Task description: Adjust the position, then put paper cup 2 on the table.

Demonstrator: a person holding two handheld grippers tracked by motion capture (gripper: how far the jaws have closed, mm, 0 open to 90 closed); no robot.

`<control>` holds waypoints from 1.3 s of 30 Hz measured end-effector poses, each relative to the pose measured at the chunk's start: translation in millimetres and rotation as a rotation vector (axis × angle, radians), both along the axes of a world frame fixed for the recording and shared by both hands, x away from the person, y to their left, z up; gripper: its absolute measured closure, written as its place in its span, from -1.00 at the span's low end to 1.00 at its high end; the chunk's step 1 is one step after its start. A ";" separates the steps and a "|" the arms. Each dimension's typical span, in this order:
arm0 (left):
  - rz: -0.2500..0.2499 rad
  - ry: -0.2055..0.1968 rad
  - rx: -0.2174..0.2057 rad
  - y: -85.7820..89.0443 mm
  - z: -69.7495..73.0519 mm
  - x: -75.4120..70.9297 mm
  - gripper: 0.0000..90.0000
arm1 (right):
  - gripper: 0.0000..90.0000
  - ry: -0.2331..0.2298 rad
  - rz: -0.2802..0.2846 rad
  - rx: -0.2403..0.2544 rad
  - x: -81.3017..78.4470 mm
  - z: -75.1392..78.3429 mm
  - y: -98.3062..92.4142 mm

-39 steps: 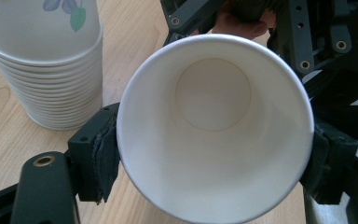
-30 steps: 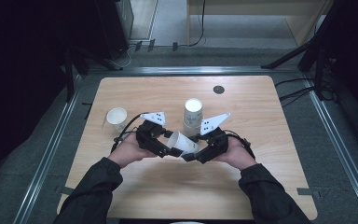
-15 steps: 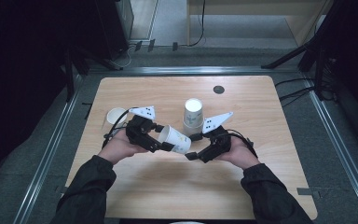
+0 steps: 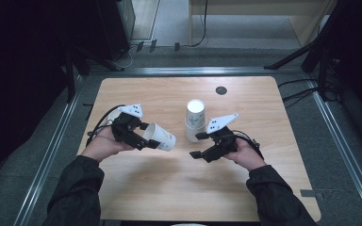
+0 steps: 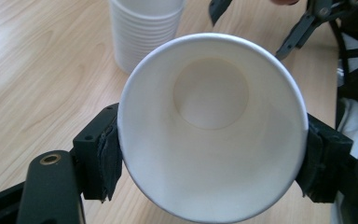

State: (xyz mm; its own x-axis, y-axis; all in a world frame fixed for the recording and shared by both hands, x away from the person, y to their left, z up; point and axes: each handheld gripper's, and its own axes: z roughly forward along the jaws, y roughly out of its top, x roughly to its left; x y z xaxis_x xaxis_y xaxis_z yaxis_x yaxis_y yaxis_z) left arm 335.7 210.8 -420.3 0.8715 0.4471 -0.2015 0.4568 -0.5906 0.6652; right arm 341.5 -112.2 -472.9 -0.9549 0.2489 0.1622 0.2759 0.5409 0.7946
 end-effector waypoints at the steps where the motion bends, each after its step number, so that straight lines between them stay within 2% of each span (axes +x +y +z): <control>1: 0.002 -0.003 0.004 2.3 0.1 0.1 -0.50 | -0.46 -0.002 0.002 0.001 -0.4 0.1 -0.3; 12: 0.013 0.009 0.058 23.4 -2.2 0.5 -0.50 | -0.46 0.004 -0.014 -0.003 -2.3 0.9 -8.2; 18: 0.016 0.018 0.078 33.0 -2.7 -0.2 -0.49 | -0.46 -0.010 -0.031 -0.002 -1.9 0.9 -15.0; 21: 0.034 0.019 0.102 41.6 -4.1 2.2 -0.49 | -0.46 -0.012 -0.042 -0.004 -1.5 -0.3 -17.7; 28: 0.058 0.023 0.120 53.7 -6.6 3.9 -0.49 | -0.46 -0.016 -0.049 -0.005 -1.8 0.2 -20.4; 29: 0.062 0.021 0.139 56.1 -6.0 5.5 -0.49 | -0.46 -0.016 -0.053 -0.005 -2.5 0.6 -20.3; 33: 0.057 0.023 0.156 59.5 -4.2 6.5 -0.49 | -0.46 -0.015 -0.044 -0.010 -3.1 -0.7 -20.4; 36: 0.070 0.030 0.213 66.7 -1.3 8.3 -0.49 | -0.46 -0.011 -0.051 -0.015 -1.9 -1.4 -20.3; 37: 0.070 0.030 0.213 66.7 -1.3 8.3 -0.49 | -0.46 -0.011 -0.051 -0.015 -1.9 -1.4 -20.3; 38: 0.079 0.031 0.239 71.9 0.4 9.3 -0.49 | -0.46 -0.018 -0.047 -0.012 -2.0 -0.7 -20.5; 39: 0.079 0.031 0.239 71.9 0.4 9.3 -0.49 | -0.46 -0.018 -0.047 -0.012 -2.0 -0.7 -20.5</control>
State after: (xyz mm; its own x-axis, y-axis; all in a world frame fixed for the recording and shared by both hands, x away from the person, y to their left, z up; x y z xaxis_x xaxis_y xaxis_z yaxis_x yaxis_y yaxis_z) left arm 345.0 282.7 -419.8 0.8269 0.5519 -0.1080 0.5261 -0.6912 0.4955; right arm 339.4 -132.7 -473.6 -0.9449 0.2953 0.1416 0.2868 0.5371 0.7932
